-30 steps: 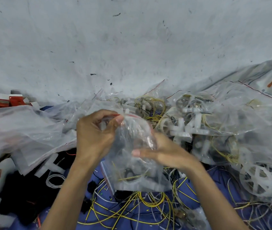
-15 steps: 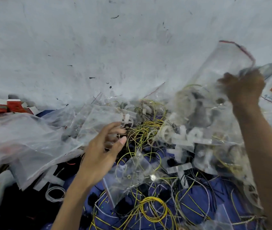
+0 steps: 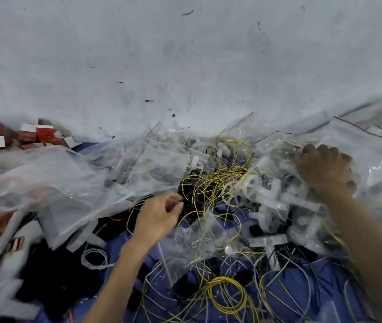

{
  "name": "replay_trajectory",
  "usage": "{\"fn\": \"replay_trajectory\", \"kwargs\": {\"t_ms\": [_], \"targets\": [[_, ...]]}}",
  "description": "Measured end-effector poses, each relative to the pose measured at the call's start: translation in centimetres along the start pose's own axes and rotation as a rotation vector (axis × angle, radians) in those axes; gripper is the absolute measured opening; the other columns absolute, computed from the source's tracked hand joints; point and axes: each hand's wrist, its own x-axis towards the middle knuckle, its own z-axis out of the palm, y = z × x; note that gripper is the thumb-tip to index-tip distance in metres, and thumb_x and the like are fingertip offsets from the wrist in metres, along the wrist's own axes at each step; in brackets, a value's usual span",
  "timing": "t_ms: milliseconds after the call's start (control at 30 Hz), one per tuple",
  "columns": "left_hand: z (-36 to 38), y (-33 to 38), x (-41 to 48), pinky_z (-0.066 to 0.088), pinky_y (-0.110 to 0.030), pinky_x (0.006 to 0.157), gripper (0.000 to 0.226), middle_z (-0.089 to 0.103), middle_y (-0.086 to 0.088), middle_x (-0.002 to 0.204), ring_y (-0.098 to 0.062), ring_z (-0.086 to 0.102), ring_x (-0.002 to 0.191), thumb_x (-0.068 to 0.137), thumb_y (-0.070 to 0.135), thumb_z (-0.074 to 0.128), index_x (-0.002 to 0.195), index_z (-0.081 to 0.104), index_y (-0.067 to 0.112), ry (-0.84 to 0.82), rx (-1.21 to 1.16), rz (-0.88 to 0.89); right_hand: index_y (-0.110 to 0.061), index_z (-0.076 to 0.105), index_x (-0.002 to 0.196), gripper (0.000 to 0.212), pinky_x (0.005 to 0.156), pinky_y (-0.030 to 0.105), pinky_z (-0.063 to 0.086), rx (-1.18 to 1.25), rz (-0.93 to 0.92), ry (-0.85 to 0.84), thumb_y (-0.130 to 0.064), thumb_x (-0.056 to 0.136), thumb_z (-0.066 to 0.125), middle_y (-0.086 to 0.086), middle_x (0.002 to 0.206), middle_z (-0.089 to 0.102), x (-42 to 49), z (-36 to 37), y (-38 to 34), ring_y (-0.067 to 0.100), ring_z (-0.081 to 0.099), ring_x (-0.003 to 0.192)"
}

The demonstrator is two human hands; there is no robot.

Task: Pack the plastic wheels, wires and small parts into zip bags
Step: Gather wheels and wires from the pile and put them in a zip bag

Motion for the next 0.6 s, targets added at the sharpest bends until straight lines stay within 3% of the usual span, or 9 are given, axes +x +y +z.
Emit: {"fn": "replay_trajectory", "kwargs": {"t_ms": [100, 200, 267, 300, 367, 433, 533, 600], "targets": [[-0.2, -2.4, 3.5, 0.037, -0.034, 0.095, 0.03, 0.06, -0.01, 0.114, -0.026, 0.051, 0.109, 0.083, 0.015, 0.063, 0.112, 0.062, 0.01, 0.188, 0.299, 0.061, -0.006, 0.057, 0.116, 0.044, 0.103, 0.053, 0.029, -0.016, -0.01, 0.027, -0.038, 0.093, 0.038, 0.021, 0.121, 0.053, -0.6, -0.3, -0.2, 0.035, 0.047, 0.112], [-0.3, -4.2, 6.5, 0.038, -0.039, 0.097, 0.042, 0.05, -0.008, 0.129, -0.028, 0.042, 0.121, 0.083, 0.023, 0.063, 0.123, 0.055, 0.014, -0.029, 0.631, 0.018, -0.006, 0.059, 0.11, 0.027, 0.106, 0.057, 0.014, 0.197, -0.101, 0.248, -0.019, 0.087, 0.052, 0.017, 0.125, 0.05, -2.1, -1.2, -1.8, 0.032, 0.041, 0.119], [-0.2, -4.7, 7.2, 0.046, -0.04, 0.09, 0.029, 0.059, -0.006, 0.12, -0.028, 0.052, 0.113, 0.084, 0.024, 0.062, 0.112, 0.063, 0.016, -0.098, 0.739, -0.035, -0.005, 0.063, 0.099, 0.019, 0.101, 0.05, 0.028, 0.394, -0.288, 0.362, -0.012, 0.083, 0.056, 0.016, 0.11, 0.058, -4.8, -2.1, -4.3, 0.029, 0.049, 0.107], [-0.3, -4.7, 7.1, 0.048, -0.039, 0.084, 0.021, 0.063, -0.007, 0.113, -0.029, 0.057, 0.107, 0.085, 0.021, 0.061, 0.103, 0.066, 0.014, -0.088, 0.733, -0.052, -0.005, 0.065, 0.096, 0.017, 0.095, 0.046, 0.039, 0.502, -0.385, 0.306, -0.011, 0.083, 0.056, 0.015, 0.102, 0.062, -6.3, -2.4, -5.5, 0.028, 0.055, 0.097], [-0.7, -4.9, 6.6, 0.048, -0.038, 0.076, 0.016, 0.066, -0.008, 0.104, -0.031, 0.06, 0.099, 0.086, 0.013, 0.056, 0.095, 0.068, 0.012, 0.011, 0.68, -0.047, -0.008, 0.067, 0.093, 0.013, 0.077, 0.038, 0.051, 0.712, -0.498, 0.037, -0.011, 0.086, 0.056, 0.009, 0.088, 0.067, -9.3, -2.7, -7.5, 0.021, 0.062, 0.078], [-1.4, -4.4, 5.5, 0.049, -0.039, 0.068, 0.016, 0.068, -0.009, 0.1, -0.033, 0.064, 0.091, 0.089, 0.011, 0.055, 0.095, 0.07, 0.012, 0.239, 0.582, 0.029, -0.017, 0.064, 0.09, 0.01, 0.071, 0.032, 0.051, 0.963, -0.44, -0.308, -0.018, 0.092, 0.054, 0.0, 0.082, 0.066, -11.7, -2.9, -8.7, 0.013, 0.062, 0.071], [-2.1, -2.2, 2.4, 0.049, -0.035, 0.053, 0.011, 0.07, -0.009, 0.084, -0.032, 0.066, 0.068, 0.085, 0.014, 0.061, 0.085, 0.071, 0.01, 0.503, 0.409, 0.258, -0.02, 0.058, 0.108, 0.028, 0.083, 0.035, 0.055, 1.376, -0.175, -0.89, -0.041, 0.092, 0.048, 0.0, 0.107, 0.066, -13.7, -3.7, -10.7, 0.011, 0.065, 0.09], [-2.1, -0.7, 0.0, 0.048, -0.032, 0.048, 0.01, 0.067, -0.007, 0.077, -0.029, 0.064, 0.061, 0.082, 0.015, 0.062, 0.08, 0.07, 0.009, 0.539, 0.402, 0.407, -0.021, 0.048, 0.125, 0.049, 0.086, 0.036, 0.054, 1.582, -0.116, -1.157, -0.052, 0.088, 0.041, 0.0, 0.123, 0.058, -14.9, -4.5, -12.1, 0.017, 0.063, 0.104]]}}
